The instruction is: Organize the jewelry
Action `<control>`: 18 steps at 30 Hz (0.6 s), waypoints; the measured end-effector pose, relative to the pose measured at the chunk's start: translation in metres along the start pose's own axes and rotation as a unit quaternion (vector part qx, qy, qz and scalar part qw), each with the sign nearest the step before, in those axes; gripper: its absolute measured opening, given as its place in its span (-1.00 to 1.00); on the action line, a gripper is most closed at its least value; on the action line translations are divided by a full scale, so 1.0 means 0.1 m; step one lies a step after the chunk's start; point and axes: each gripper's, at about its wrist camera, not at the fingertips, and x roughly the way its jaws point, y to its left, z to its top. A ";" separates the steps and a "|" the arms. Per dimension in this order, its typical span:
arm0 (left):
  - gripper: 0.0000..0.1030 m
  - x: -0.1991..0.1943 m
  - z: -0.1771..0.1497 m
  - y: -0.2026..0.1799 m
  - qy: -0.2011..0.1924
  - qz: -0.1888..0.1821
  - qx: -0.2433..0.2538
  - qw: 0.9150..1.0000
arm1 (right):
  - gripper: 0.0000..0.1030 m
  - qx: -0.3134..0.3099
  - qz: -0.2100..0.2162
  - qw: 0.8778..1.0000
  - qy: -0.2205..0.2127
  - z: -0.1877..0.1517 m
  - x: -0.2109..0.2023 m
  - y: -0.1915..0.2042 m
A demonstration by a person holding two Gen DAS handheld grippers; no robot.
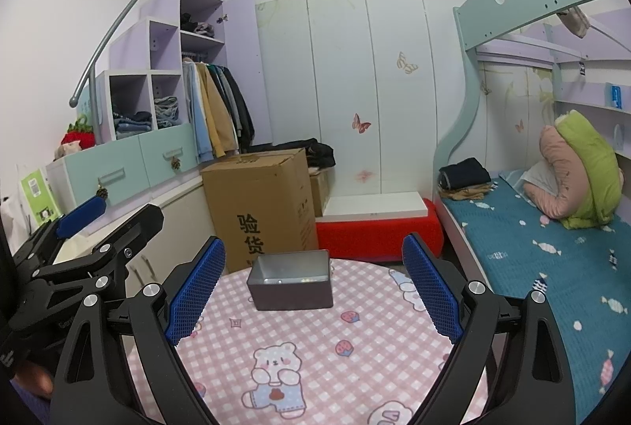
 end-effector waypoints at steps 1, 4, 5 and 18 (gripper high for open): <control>0.86 0.00 0.00 0.00 0.001 -0.001 -0.001 1.000 | 0.72 0.000 0.000 1.000 0.000 0.00 0.00 0.00; 0.86 0.00 0.00 0.01 0.000 0.000 0.000 1.000 | 0.72 -0.001 0.000 1.000 0.000 0.00 0.00 -0.01; 0.86 0.00 0.00 0.01 0.001 0.000 -0.001 1.000 | 0.72 -0.001 0.000 1.000 0.001 0.00 0.00 -0.01; 0.86 0.01 0.00 0.00 -0.002 0.001 0.000 1.000 | 0.72 0.001 -0.002 1.000 0.000 -0.02 0.00 -0.03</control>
